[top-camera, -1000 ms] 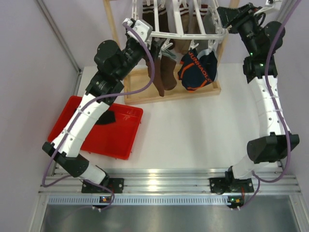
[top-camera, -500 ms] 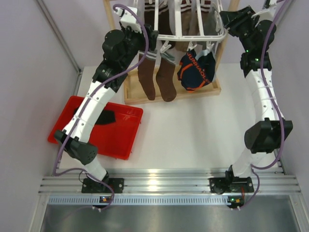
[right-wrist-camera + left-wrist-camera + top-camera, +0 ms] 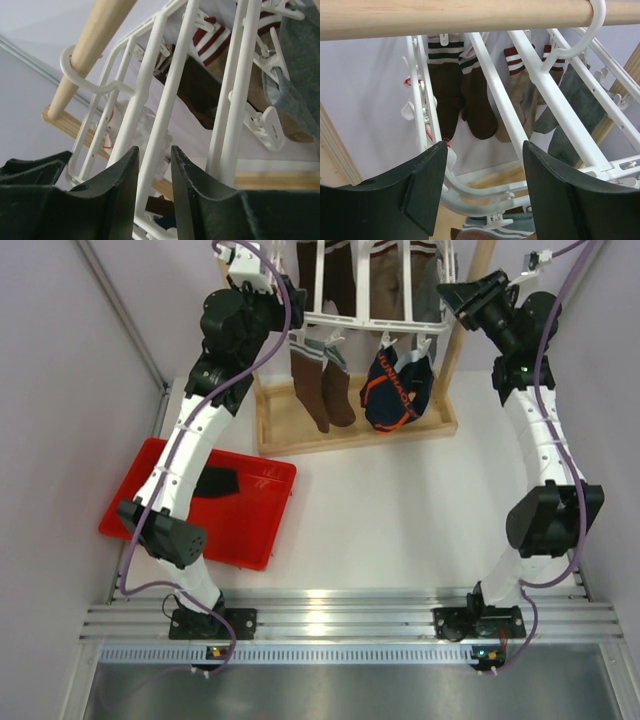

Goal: Clip the socks to the hanger
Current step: Rotate the hanger.

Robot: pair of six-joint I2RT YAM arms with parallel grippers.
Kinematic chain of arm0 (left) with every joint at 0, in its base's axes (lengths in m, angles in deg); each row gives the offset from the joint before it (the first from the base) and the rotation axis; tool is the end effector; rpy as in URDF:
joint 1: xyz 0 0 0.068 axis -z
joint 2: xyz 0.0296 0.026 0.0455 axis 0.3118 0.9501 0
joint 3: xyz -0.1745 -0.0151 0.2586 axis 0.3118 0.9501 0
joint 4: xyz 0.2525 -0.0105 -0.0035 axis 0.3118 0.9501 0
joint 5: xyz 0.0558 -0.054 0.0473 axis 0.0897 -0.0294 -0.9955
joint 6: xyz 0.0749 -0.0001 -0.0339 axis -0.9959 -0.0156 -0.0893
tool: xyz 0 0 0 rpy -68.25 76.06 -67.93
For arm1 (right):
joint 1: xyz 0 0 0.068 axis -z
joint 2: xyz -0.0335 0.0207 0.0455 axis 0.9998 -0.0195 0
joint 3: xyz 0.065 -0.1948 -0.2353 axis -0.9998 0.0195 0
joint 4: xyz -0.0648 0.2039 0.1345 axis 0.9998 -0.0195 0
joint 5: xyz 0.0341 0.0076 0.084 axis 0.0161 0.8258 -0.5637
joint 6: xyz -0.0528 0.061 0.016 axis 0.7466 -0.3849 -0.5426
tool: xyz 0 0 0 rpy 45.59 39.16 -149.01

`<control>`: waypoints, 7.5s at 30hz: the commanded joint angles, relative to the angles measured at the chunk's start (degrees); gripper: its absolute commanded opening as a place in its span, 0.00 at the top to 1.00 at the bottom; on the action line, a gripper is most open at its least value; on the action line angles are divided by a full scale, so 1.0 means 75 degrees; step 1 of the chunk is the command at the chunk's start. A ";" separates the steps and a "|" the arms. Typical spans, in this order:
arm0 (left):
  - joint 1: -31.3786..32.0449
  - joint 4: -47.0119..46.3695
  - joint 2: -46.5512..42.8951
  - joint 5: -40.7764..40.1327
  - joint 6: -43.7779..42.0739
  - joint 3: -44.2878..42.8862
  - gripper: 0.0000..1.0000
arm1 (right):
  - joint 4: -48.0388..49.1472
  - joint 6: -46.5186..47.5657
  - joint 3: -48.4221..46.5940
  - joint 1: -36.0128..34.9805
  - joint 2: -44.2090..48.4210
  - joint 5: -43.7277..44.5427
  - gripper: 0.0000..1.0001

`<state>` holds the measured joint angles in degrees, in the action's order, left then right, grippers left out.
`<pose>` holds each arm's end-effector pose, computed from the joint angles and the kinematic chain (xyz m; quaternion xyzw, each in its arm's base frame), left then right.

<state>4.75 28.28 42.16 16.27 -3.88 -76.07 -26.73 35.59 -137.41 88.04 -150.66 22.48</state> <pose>0.3889 -0.1607 0.5740 0.0680 0.6322 -0.1868 0.7489 0.4339 0.0382 0.5353 0.0973 0.6077 0.4774 0.6271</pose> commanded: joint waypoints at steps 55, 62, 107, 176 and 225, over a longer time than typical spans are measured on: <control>-0.1145 -0.0319 -0.0038 0.0866 0.0180 -0.0573 0.31 | 0.0425 -0.1032 -0.0203 0.0312 0.0384 -0.0926 1.00; -0.1310 0.0174 -0.1526 0.1720 0.1389 0.0774 0.30 | 0.0366 -0.1185 0.0149 0.0171 0.0865 -0.0808 1.00; 0.3519 0.0256 0.1754 0.0058 -0.4353 -0.2084 0.19 | 0.0846 -0.0130 0.1180 -0.0860 0.1510 -0.1066 1.00; -0.0149 -0.3341 -0.0730 0.5882 -0.5161 0.1514 1.00 | 0.2005 0.1475 -0.1047 0.0183 0.0560 -0.2283 0.65; -0.0243 -0.2943 -0.3108 0.4842 -0.1791 0.3762 0.40 | 0.0061 0.3608 -0.0683 -0.2478 0.0888 -0.3269 1.00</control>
<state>3.55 7.06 25.57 57.23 -28.86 -50.65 -27.91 63.74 -142.61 70.38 -147.97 -3.21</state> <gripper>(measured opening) 0.595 0.157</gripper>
